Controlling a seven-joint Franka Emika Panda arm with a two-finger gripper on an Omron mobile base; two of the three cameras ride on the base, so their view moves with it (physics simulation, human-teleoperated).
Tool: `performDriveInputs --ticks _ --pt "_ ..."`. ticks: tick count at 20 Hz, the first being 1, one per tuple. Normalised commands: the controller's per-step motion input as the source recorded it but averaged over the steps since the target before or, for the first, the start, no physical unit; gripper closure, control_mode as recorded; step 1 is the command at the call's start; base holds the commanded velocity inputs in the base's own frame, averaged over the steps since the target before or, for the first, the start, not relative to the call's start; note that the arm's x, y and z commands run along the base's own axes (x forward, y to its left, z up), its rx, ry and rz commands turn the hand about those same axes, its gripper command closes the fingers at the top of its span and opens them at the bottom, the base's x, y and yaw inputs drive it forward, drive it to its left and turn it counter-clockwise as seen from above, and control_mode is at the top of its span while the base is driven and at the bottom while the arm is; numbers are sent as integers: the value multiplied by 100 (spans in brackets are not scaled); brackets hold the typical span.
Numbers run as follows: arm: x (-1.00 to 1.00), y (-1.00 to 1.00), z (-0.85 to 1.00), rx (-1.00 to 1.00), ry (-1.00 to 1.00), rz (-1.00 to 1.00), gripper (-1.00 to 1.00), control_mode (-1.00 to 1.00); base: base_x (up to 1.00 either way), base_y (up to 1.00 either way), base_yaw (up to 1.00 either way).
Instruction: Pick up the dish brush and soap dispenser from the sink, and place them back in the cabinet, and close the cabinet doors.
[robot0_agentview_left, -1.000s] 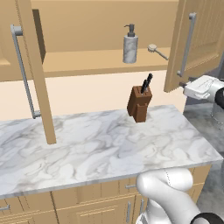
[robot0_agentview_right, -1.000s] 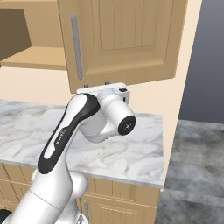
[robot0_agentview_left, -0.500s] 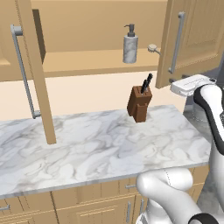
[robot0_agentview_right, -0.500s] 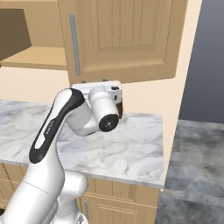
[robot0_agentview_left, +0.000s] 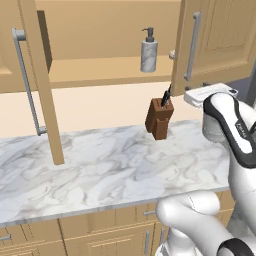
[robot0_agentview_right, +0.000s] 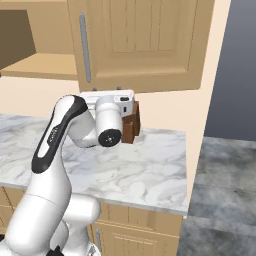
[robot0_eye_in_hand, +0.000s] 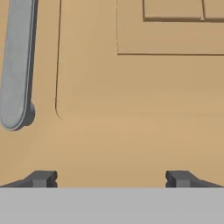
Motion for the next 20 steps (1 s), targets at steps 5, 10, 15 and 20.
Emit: performDriveInputs --ticks 5,10,15,20 --pt "31 12 0 0 -5 -10 -100 -100 0 0 0" --pt "32 12 0 0 -3 -9 -100 -100 0 0 0" --pt "30 10 0 0 -1 -7 -100 -100 0 0 0" --pt "33 5 0 0 0 -5 -100 -100 0 0 0"
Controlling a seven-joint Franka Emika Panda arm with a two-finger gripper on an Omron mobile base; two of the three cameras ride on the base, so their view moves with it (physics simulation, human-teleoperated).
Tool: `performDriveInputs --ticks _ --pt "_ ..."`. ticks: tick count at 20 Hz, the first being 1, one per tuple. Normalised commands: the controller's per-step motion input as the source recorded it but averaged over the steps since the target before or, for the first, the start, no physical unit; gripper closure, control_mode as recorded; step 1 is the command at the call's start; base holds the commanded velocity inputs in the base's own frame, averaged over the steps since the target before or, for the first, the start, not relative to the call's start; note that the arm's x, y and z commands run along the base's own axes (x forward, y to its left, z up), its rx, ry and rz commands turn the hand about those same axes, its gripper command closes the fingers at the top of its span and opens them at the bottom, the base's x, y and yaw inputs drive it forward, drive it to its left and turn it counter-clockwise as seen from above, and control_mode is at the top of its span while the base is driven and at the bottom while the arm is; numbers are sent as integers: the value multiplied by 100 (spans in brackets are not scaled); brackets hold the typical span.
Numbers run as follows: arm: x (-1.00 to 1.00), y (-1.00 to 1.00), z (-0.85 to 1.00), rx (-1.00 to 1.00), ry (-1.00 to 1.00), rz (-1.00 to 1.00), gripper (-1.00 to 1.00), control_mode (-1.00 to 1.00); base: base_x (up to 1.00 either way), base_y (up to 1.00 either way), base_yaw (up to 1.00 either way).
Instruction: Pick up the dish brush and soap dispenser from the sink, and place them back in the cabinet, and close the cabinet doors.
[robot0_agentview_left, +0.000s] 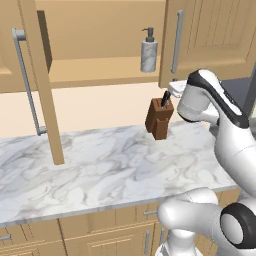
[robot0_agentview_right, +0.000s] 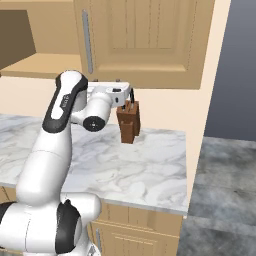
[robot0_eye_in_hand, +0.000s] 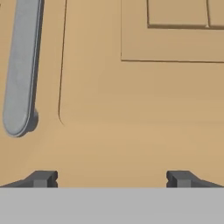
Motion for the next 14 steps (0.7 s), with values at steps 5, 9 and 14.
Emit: performDriveInputs --ticks 5,9,14 --pt "28 0 0 0 0 -3 -100 -100 0 0 0" --pt "23 0 0 0 0 -1 -100 -100 0 0 0" --pt "25 0 0 0 0 0 -100 -100 0 0 0"
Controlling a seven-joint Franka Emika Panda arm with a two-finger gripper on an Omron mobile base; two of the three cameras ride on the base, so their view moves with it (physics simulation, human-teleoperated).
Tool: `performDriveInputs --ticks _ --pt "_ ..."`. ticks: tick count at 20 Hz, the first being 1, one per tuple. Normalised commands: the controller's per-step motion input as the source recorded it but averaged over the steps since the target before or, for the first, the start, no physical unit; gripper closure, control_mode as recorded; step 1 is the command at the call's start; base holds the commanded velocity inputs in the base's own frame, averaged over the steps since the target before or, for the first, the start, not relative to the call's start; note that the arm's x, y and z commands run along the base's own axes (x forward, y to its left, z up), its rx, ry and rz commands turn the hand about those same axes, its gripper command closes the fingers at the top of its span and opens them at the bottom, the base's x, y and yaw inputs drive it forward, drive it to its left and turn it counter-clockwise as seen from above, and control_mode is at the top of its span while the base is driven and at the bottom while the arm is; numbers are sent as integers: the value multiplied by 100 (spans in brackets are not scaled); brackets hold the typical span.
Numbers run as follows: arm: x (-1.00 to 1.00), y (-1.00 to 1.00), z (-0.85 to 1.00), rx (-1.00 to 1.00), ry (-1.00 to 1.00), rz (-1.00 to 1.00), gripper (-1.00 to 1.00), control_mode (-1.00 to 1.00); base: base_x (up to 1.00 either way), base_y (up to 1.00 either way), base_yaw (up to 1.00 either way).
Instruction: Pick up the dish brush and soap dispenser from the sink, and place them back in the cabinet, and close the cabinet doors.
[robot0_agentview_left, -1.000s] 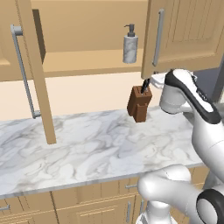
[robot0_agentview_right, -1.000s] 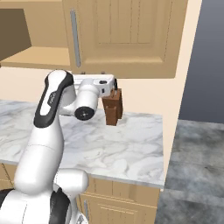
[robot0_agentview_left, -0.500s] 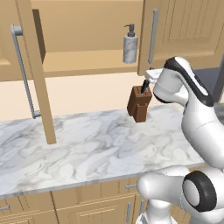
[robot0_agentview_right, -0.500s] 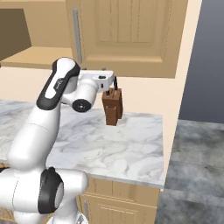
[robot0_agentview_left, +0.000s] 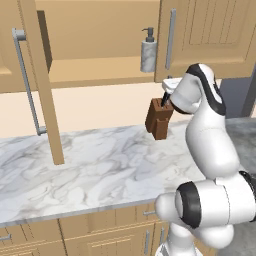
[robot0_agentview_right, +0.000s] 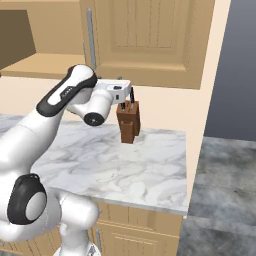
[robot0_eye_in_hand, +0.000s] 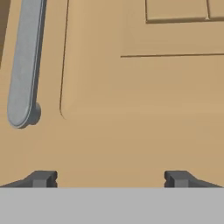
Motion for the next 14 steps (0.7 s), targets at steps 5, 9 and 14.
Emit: performDriveInputs --ticks 5,9,14 --pt "23 0 0 0 0 0 -100 -100 0 0 0" --pt "23 0 0 0 0 0 -100 -100 0 0 0" --pt "3 0 0 0 0 0 -100 -100 0 0 0"
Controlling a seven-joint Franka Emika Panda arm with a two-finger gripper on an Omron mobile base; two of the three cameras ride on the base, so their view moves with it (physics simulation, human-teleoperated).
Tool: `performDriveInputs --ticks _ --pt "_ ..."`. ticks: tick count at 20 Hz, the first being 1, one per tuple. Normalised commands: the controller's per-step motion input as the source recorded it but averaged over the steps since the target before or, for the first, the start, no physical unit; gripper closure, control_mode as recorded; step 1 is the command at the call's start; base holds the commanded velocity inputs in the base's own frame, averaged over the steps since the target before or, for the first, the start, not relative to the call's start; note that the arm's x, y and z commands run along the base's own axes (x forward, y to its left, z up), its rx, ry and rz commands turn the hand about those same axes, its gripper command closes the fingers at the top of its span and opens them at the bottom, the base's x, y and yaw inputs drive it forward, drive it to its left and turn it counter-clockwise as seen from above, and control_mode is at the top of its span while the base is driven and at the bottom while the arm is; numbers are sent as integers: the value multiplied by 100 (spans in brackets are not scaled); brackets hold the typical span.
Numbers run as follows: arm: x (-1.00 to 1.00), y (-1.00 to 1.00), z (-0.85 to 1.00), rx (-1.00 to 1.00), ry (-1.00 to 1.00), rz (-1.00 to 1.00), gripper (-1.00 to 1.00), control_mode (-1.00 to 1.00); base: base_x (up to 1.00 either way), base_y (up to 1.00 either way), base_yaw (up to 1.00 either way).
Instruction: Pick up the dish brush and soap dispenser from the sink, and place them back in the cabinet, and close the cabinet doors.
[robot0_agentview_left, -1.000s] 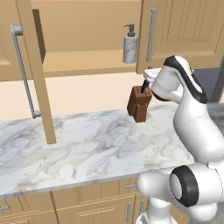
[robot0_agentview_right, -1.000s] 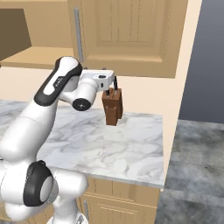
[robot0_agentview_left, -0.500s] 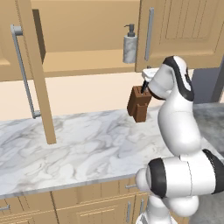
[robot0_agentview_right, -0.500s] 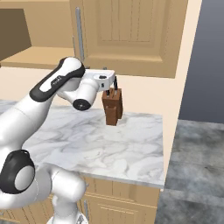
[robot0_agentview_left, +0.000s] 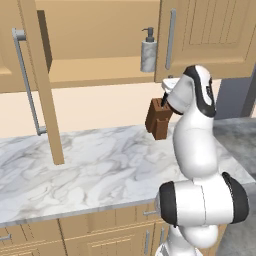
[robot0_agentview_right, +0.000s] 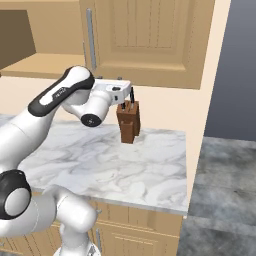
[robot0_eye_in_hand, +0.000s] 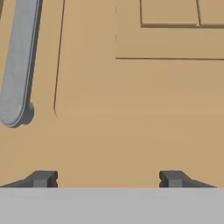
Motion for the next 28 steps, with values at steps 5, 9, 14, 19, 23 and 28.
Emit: performDriveInputs --ticks 5,9,14,19,23,28 --pt "-22 0 21 0 0 0 -100 -100 0 0 0" --pt "-32 0 42 0 0 -1 -100 -100 0 0 0" --pt "-34 2 42 0 3 -2 -100 -100 0 0 0" --pt "-38 3 40 0 7 -2 -100 -100 0 0 0" --pt "-43 0 43 0 12 -2 -100 -100 0 0 0" --pt "-42 0 50 0 16 -3 -100 -100 0 0 0"
